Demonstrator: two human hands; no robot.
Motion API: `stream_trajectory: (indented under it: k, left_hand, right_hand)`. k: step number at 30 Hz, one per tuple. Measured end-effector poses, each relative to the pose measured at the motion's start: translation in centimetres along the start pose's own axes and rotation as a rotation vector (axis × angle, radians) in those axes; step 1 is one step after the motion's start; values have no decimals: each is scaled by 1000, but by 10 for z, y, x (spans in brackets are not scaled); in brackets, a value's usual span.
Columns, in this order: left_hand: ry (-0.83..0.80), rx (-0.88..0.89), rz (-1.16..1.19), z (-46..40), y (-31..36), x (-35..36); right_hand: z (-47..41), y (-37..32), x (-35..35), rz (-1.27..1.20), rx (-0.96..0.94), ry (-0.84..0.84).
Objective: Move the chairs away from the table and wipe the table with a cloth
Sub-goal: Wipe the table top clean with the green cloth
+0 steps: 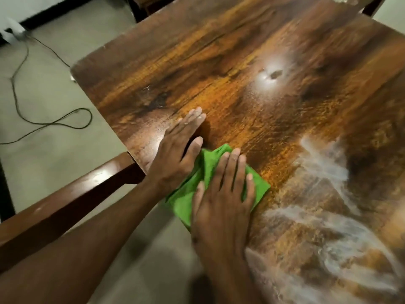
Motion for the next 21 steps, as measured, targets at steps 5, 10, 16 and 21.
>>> stream_trajectory:
  k: [5, 10, 16, 21]
  left_hand:
    - [17, -59, -55, 1, -13, 11]
    - [-57, -18, -243, -1, -14, 20]
    - [-73, 10, -360, 0, -19, 27]
    - [-93, 11, -343, -1, -17, 30]
  right_hand:
    - [-103, 29, -6, 77, -28, 71]
    - [-209, 67, -9, 50, 10, 129]
    - [-226, 76, -17, 59, 14, 131]
    - [-126, 56, -16, 141, 34, 138]
Point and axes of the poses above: each hand's wrist, its own z-axis away from the middle knuckle, its own x-axis out of the palm, y = z × x, the point moved 2 cm from there along -z, towards the middle knuckle
